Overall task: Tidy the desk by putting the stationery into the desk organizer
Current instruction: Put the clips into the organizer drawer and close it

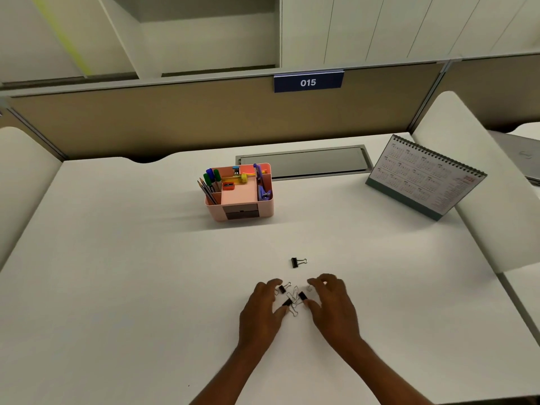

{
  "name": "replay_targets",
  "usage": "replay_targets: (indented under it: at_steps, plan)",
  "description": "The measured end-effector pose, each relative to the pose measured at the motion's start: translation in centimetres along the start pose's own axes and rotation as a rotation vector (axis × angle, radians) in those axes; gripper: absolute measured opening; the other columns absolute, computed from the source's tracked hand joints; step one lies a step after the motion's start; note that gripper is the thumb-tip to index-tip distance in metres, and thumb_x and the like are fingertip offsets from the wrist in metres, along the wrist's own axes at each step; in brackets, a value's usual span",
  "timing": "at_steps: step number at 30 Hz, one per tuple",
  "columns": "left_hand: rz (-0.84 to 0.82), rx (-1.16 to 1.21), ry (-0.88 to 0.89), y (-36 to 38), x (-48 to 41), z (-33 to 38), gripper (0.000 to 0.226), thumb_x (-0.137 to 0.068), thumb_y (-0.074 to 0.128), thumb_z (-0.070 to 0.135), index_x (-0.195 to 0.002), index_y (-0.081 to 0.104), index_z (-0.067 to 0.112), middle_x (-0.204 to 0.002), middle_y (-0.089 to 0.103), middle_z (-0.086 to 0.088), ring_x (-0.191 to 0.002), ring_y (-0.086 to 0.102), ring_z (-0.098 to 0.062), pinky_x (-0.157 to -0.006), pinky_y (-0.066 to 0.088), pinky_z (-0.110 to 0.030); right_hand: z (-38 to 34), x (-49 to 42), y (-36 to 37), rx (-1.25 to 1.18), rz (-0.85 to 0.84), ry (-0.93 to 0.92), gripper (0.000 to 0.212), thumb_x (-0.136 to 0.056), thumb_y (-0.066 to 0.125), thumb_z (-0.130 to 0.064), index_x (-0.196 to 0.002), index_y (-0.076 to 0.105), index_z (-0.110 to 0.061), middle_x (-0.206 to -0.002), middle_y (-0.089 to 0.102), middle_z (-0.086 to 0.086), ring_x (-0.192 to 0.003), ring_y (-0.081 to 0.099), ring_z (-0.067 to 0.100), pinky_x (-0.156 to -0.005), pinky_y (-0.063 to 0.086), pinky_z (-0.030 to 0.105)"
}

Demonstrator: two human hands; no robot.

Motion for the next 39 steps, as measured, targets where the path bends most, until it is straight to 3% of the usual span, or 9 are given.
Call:
replay_targets:
  at_steps: [2,4,7,15,20,27,30,34,39]
  plan:
    - [0.015,0.007,-0.049,-0.1,0.1,-0.9,0.067,-0.083,0.082,0.039,-0.138,0.044,0.046,-0.110,0.049,0.021,-0.092,0.055,0.001,-0.077,0.050,-0.021,1.3,0.6,-0.4,0.074,0.013,0.026,0.079,-0.085,0.072,-0.056,-0.151,0.045,-0.022,-0.159,0.035,0.000,-0.148,0.035,0.024,-0.108,0.048,0.036]
    - [0.018,0.017,-0.077,0.1,0.0,-1.6,0.072,-0.082,0.083,0.041,-0.141,0.042,0.042,-0.111,0.049,0.020,-0.093,0.053,-0.002,-0.079,0.051,-0.025,2.6,1.6,0.8,0.154,-0.090,0.056,0.116,-0.081,0.057,-0.081,-0.164,0.013,-0.011,-0.173,0.001,0.009,-0.160,-0.001,0.026,-0.126,0.022,0.042]
    - [0.011,0.035,-0.082,0.5,-0.5,-1.7,0.073,-0.082,0.082,0.041,-0.144,0.043,0.040,-0.112,0.051,0.018,-0.096,0.056,-0.005,-0.081,0.053,-0.028,3.1,3.5,2.6,0.262,-0.194,0.049,0.135,-0.075,0.033,-0.100,-0.161,-0.008,-0.005,-0.170,-0.020,0.012,-0.157,-0.020,0.029,-0.128,0.001,0.050]
    - [-0.027,0.123,-0.031,0.9,-2.4,-0.7,0.066,-0.083,0.085,0.031,-0.138,0.051,0.040,-0.106,0.054,0.018,-0.084,0.056,-0.001,-0.072,0.046,-0.013,0.2,1.5,3.2,0.327,-0.236,-0.046,0.122,-0.082,0.028,-0.096,-0.163,0.004,-0.008,-0.173,-0.004,0.009,-0.159,-0.007,0.029,-0.125,0.009,0.063]
    - [0.026,0.186,-0.014,0.3,-3.0,-2.2,0.063,-0.082,0.085,0.015,-0.134,0.058,0.037,-0.099,0.057,0.016,-0.076,0.059,-0.007,-0.072,0.052,-0.015,0.9,0.8,3.1,0.289,-0.263,-0.057,0.126,-0.079,0.026,-0.098,-0.161,-0.011,-0.010,-0.170,-0.021,0.003,-0.157,-0.022,0.022,-0.127,0.001,0.056]
    - [0.179,0.199,-0.053,-2.8,-4.6,-3.3,0.044,-0.091,0.076,0.020,-0.132,0.062,0.029,-0.102,0.060,0.013,-0.085,0.061,-0.004,-0.080,0.055,-0.026,0.4,0.9,3.3,0.323,-0.267,-0.049,0.120,-0.084,0.029,-0.094,-0.163,0.003,-0.007,-0.172,-0.008,0.012,-0.159,-0.008,0.031,-0.125,0.010,0.060]
    - [0.193,0.167,-0.083,-4.6,-6.8,-2.7,0.047,-0.094,0.071,0.025,-0.139,0.058,0.030,-0.102,0.063,0.009,-0.088,0.061,-0.008,-0.081,0.052,-0.027,-0.4,-0.1,3.7,0.323,-0.283,-0.041,0.120,-0.084,0.030,-0.093,-0.163,0.008,-0.005,-0.172,-0.001,0.013,-0.159,-0.002,0.032,-0.124,0.013,0.063]
    - [0.163,0.045,-0.163,-7.0,-10.5,-2.5,0.065,-0.099,0.065,0.030,-0.158,0.037,0.032,-0.092,0.068,0.001,-0.087,0.066,-0.017,-0.080,0.054,-0.031,-0.5,-0.8,4.0,0.290,-0.294,-0.007,0.123,-0.082,0.026,-0.096,-0.163,-0.003,-0.008,-0.172,-0.013,0.011,-0.158,-0.014,0.028,-0.126,0.003,0.059]
    - [0.117,-0.139,-0.213,-8.9,-13.9,-2.2,0.075,-0.103,0.058,0.040,-0.163,0.014,0.040,-0.114,0.073,-0.006,-0.101,0.071,-0.026,-0.079,0.055,-0.034,-0.1,-0.4,2.9,0.280,-0.264,0.042,0.117,-0.082,0.018,-0.097,-0.162,-0.011,-0.017,-0.168,-0.029,0.006,-0.154,-0.030,0.023,-0.126,-0.010,0.054]
Point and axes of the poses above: each hand's wrist, its own x-axis away from the middle knuckle, its own y-axis out of the palm, z = x × y, the point moved 7 cm from there along -x, towards the middle knuckle
